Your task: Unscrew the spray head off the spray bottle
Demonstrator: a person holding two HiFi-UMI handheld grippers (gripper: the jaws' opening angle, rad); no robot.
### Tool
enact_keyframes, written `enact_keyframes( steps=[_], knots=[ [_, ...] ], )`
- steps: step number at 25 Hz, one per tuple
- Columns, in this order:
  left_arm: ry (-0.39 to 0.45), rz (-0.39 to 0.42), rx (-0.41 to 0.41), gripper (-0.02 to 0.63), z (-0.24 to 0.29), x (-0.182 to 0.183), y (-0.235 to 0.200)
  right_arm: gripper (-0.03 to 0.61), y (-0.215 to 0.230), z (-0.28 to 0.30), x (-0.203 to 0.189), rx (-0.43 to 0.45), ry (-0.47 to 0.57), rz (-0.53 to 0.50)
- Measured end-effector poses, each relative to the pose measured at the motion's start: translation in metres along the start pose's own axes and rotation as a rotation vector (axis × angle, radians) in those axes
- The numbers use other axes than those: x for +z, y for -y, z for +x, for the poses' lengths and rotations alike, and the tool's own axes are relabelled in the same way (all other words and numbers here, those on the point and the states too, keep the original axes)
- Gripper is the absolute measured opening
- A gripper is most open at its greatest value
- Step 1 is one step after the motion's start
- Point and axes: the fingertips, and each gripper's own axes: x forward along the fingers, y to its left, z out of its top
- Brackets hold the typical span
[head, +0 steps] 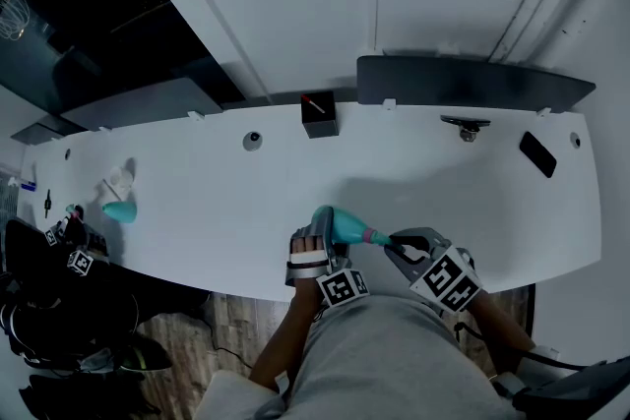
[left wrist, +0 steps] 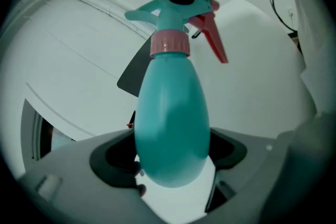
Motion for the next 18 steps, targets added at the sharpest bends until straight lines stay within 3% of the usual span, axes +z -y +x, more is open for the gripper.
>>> enact_keyframes(
  steps=[2,3,5,11,13,16,18],
  knots=[
    [0.0,-0.003,-0.006,0.396,0.0,0.001,0.002,0.061,-0.004,0.0,-0.002,-0.087,-0.066,-0.409],
    [-0.002,-0.01,-0.01,0.396,-0.001,0.001,0.003,0.061,-0.006,0.0,-0.002,-0.108,-0.082,-0.516],
    [-0.002,-0.027,-0.013,0.396,-0.001,0.0,0.004,0.061,-0.008,0.0,0.0,-0.115,-0.08,-0.567],
    [-0.001,-0.045,0.017,0.396,0.0,-0.002,-0.005,0.068,-0.005,0.001,0.009,-0.159,-0.028,-0.535],
    [-0.005,-0.068,0.018,0.396,0.0,-0.004,-0.005,0.136,-0.005,-0.003,0.017,-0.158,0.038,-0.465],
    [-0.006,-0.089,0.034,0.394,0.0,-0.006,-0.01,0.206,0.0,-0.017,0.029,-0.117,0.152,-0.208],
    [-0.006,-0.092,0.059,0.394,0.0,-0.007,-0.014,0.207,0.0,-0.029,0.036,-0.027,0.229,0.078]
  ],
)
